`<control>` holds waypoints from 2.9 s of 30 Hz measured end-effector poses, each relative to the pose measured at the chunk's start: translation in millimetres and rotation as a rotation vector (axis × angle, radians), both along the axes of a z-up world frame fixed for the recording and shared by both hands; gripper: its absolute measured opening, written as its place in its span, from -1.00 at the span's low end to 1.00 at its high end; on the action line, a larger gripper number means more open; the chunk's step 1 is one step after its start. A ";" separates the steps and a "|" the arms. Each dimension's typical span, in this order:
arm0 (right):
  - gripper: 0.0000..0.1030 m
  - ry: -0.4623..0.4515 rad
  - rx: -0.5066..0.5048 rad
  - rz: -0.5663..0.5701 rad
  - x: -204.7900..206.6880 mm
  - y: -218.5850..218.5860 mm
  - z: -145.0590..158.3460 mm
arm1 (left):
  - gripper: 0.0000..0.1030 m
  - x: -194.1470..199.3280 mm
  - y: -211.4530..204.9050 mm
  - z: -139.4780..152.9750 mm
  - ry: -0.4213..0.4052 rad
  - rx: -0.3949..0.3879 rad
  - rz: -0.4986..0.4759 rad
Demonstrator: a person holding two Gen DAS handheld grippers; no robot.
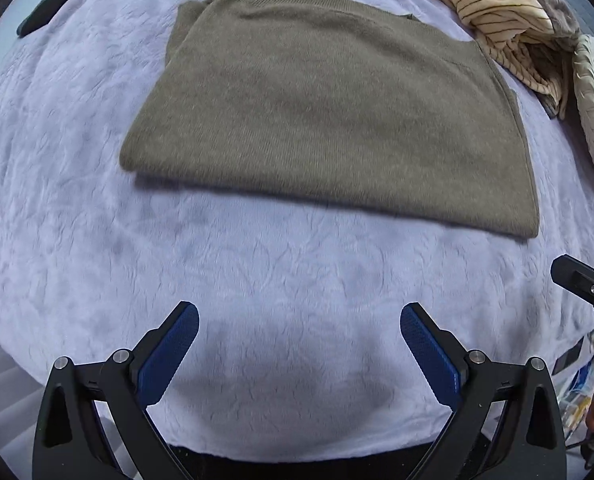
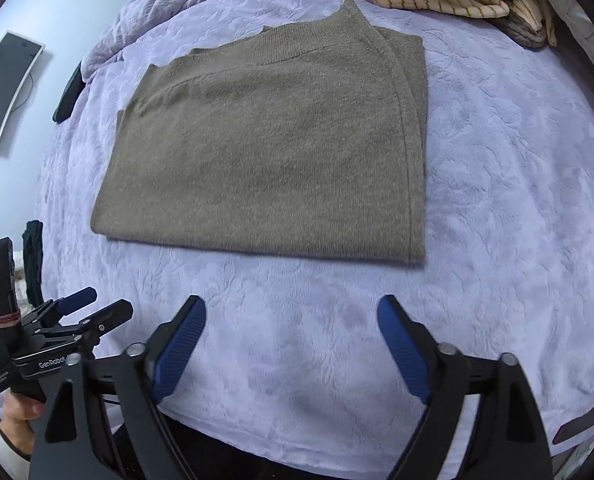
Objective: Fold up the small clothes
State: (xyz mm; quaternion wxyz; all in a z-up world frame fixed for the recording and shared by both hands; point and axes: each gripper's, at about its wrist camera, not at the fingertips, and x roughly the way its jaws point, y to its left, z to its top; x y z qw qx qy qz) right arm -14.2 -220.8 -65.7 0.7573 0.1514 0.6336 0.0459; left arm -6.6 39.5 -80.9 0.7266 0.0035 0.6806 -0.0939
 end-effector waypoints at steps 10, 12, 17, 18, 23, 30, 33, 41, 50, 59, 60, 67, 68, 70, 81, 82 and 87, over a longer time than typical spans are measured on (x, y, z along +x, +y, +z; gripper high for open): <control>0.78 0.072 -0.012 -0.018 -27.2 -1.7 -4.6 | 0.97 -25.0 -2.1 18.0 0.015 -0.036 0.042; 0.78 0.087 0.003 -0.043 -31.2 -5.0 -7.4 | 0.97 -27.5 -3.9 25.1 0.002 -0.036 0.043; 0.78 0.102 0.021 -0.044 -34.2 -6.5 -13.0 | 0.97 -30.9 -5.2 31.5 -0.006 -0.030 0.045; 0.78 0.102 0.020 -0.038 -33.3 -5.1 -12.9 | 0.97 -31.2 -2.8 32.4 -0.006 -0.029 0.048; 0.78 0.102 0.020 -0.020 -32.2 7.6 -11.6 | 0.97 -32.6 13.0 34.4 -0.007 -0.043 0.091; 0.78 0.100 0.002 -0.007 -30.3 31.1 -7.5 | 0.97 -21.0 30.4 31.2 -0.016 -0.067 0.104; 0.78 0.104 -0.010 -0.021 -28.3 40.1 -8.2 | 0.97 -14.7 37.4 26.4 -0.006 -0.082 0.087; 0.78 0.131 -0.018 -0.102 -31.6 73.4 -13.4 | 0.97 9.2 57.8 9.9 0.019 -0.109 0.005; 0.79 0.145 -0.039 -0.134 -28.9 107.6 -15.0 | 0.97 38.7 100.8 -4.6 0.062 -0.238 0.081; 0.79 0.179 -0.066 -0.108 -25.2 120.4 -23.0 | 0.97 64.5 138.5 -29.2 0.053 -0.426 0.217; 0.79 0.184 -0.070 -0.103 -24.7 122.0 -24.9 | 0.97 67.5 138.7 -31.7 0.050 -0.449 0.226; 0.79 0.213 -0.089 -0.067 -17.9 125.6 -39.7 | 0.97 90.6 126.0 -60.5 0.043 -0.595 0.289; 0.79 0.214 -0.092 -0.060 -16.1 125.9 -41.5 | 0.97 93.6 124.4 -63.7 0.041 -0.604 0.299; 0.79 0.213 -0.098 -0.048 -12.3 125.9 -43.9 | 0.97 98.5 124.2 -69.1 0.029 -0.617 0.316; 0.79 0.108 -0.116 -0.045 31.4 112.8 -32.1 | 0.97 113.8 96.7 -55.7 -0.066 -0.626 0.281; 0.79 0.100 -0.115 -0.048 38.2 110.9 -32.5 | 0.97 115.8 96.0 -60.7 -0.057 -0.623 0.296; 0.79 0.046 -0.078 -0.060 75.1 103.8 -44.5 | 0.97 120.9 93.7 -81.1 -0.044 -0.615 0.353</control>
